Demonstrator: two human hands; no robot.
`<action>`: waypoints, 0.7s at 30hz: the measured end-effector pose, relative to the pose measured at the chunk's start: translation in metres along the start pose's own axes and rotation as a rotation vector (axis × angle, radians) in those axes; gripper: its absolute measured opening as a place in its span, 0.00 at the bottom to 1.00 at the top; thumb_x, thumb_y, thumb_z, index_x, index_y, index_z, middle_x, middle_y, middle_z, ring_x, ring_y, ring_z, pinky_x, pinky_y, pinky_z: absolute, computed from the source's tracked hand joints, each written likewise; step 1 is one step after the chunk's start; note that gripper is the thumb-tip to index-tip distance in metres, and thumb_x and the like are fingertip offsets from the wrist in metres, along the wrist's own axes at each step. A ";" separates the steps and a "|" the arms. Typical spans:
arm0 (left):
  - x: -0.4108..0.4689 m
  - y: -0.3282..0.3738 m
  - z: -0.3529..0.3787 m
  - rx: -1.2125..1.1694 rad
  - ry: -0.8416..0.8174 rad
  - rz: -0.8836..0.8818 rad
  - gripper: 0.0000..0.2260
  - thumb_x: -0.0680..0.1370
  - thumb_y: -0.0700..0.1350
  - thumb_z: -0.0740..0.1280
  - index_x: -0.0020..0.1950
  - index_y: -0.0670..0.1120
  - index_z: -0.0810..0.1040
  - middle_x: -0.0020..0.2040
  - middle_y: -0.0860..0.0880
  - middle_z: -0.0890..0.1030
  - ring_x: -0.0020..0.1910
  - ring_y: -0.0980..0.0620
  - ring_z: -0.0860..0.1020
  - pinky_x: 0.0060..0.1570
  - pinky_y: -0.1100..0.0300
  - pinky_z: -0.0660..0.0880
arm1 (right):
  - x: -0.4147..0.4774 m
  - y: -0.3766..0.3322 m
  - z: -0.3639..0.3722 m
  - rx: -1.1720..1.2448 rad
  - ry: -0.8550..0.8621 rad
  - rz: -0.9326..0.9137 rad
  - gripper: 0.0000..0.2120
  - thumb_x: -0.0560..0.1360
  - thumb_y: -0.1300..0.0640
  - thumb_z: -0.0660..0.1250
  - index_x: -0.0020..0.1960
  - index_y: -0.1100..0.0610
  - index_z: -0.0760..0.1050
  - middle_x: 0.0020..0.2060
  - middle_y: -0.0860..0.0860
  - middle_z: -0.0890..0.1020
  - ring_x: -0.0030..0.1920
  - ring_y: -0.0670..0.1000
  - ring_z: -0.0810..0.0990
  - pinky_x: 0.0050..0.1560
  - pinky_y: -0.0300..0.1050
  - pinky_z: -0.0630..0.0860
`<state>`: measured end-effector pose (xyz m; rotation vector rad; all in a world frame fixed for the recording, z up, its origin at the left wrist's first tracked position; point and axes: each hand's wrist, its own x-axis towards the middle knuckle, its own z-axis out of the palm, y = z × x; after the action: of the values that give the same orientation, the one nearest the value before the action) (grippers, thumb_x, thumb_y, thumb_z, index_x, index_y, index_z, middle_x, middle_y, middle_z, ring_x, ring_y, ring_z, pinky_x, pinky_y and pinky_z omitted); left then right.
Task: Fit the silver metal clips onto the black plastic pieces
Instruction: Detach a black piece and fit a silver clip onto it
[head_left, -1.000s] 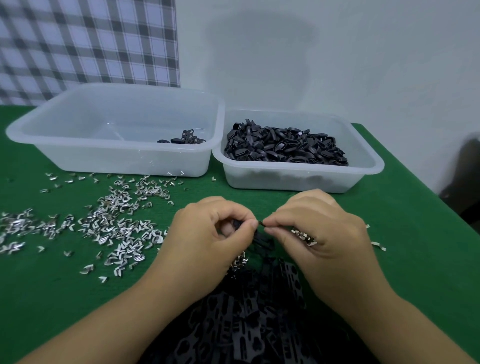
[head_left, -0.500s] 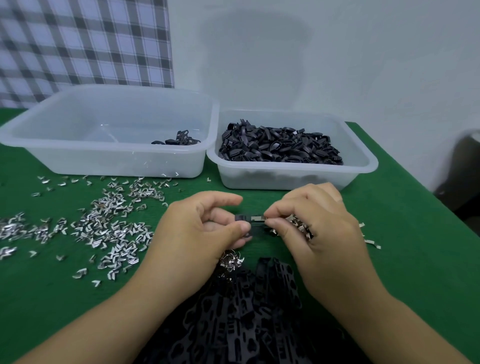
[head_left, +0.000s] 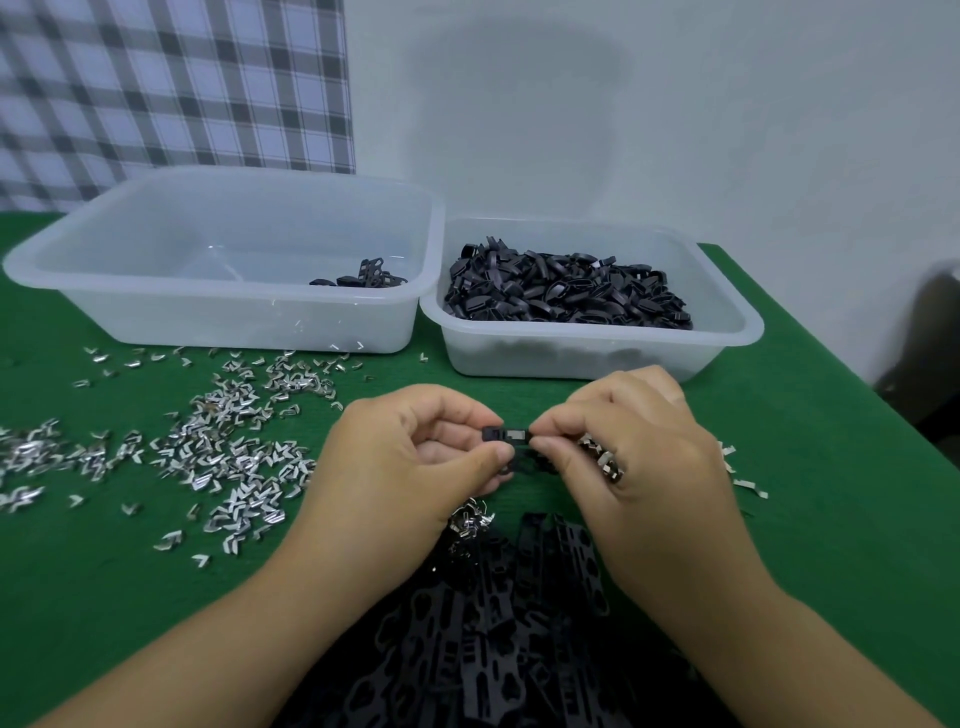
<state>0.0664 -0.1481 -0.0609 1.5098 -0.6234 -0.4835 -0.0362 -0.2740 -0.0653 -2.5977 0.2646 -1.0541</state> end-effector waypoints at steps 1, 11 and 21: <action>0.000 0.000 0.000 0.015 0.003 0.007 0.08 0.67 0.31 0.74 0.38 0.43 0.81 0.32 0.43 0.83 0.31 0.50 0.84 0.33 0.64 0.80 | 0.000 0.000 0.000 -0.007 -0.004 -0.004 0.02 0.71 0.58 0.68 0.41 0.54 0.79 0.37 0.45 0.76 0.44 0.49 0.70 0.46 0.35 0.66; -0.002 -0.001 0.000 0.095 0.029 0.030 0.08 0.67 0.33 0.75 0.37 0.45 0.82 0.32 0.46 0.83 0.30 0.50 0.84 0.34 0.61 0.81 | 0.001 0.001 -0.001 -0.017 -0.014 0.001 0.02 0.71 0.57 0.68 0.41 0.54 0.79 0.37 0.45 0.76 0.43 0.48 0.70 0.46 0.33 0.65; -0.001 -0.003 -0.001 0.057 -0.015 0.038 0.08 0.67 0.33 0.75 0.39 0.45 0.83 0.33 0.44 0.84 0.32 0.48 0.84 0.36 0.60 0.82 | 0.000 0.001 0.003 0.091 -0.019 0.055 0.01 0.70 0.57 0.69 0.40 0.53 0.80 0.37 0.44 0.77 0.43 0.47 0.72 0.46 0.33 0.67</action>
<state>0.0664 -0.1461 -0.0636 1.5467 -0.6809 -0.4515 -0.0343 -0.2742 -0.0673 -2.5040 0.2758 -0.9984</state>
